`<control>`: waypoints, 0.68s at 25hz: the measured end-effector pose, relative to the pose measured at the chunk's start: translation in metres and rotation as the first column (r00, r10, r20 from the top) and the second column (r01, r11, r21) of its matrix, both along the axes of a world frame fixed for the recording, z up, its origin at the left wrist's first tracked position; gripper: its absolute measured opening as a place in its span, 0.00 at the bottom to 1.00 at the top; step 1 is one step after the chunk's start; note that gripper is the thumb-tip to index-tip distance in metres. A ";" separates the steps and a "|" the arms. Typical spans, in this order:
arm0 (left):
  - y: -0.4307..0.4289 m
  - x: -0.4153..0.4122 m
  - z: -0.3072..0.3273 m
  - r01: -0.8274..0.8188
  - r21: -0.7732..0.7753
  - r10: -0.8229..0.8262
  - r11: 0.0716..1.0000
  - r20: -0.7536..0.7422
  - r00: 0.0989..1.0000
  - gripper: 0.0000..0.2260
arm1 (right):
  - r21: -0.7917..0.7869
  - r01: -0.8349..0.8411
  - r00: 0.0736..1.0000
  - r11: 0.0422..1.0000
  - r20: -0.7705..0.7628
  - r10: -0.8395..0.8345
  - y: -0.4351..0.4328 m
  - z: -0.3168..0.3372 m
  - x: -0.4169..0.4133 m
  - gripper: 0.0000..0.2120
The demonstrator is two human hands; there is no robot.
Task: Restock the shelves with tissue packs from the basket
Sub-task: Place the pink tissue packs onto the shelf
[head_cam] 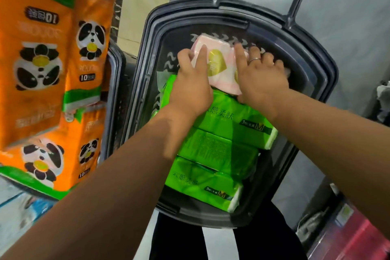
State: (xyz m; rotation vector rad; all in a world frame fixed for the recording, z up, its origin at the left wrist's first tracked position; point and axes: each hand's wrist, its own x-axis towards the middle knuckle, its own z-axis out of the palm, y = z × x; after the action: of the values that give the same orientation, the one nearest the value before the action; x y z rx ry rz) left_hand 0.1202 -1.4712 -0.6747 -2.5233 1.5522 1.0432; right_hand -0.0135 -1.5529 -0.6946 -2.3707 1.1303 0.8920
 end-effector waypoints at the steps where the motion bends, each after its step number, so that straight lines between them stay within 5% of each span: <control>1: 0.001 0.000 -0.001 -0.002 -0.015 0.002 1.000 0.001 1.000 0.35 | -0.022 0.000 1.000 1.000 -0.002 0.000 0.002 -0.002 0.001 0.57; 17: 0.007 0.011 0.021 0.150 -0.050 -0.149 0.987 0.019 0.989 0.37 | -0.043 0.193 0.973 0.980 0.134 -0.185 0.011 0.038 -0.017 0.55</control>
State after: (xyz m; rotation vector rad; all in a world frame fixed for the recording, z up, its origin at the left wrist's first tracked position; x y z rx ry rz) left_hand 0.1315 -1.4638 -0.6538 -2.3947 1.7540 0.9754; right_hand -0.0309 -1.5418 -0.6564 -2.2799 1.3171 0.6402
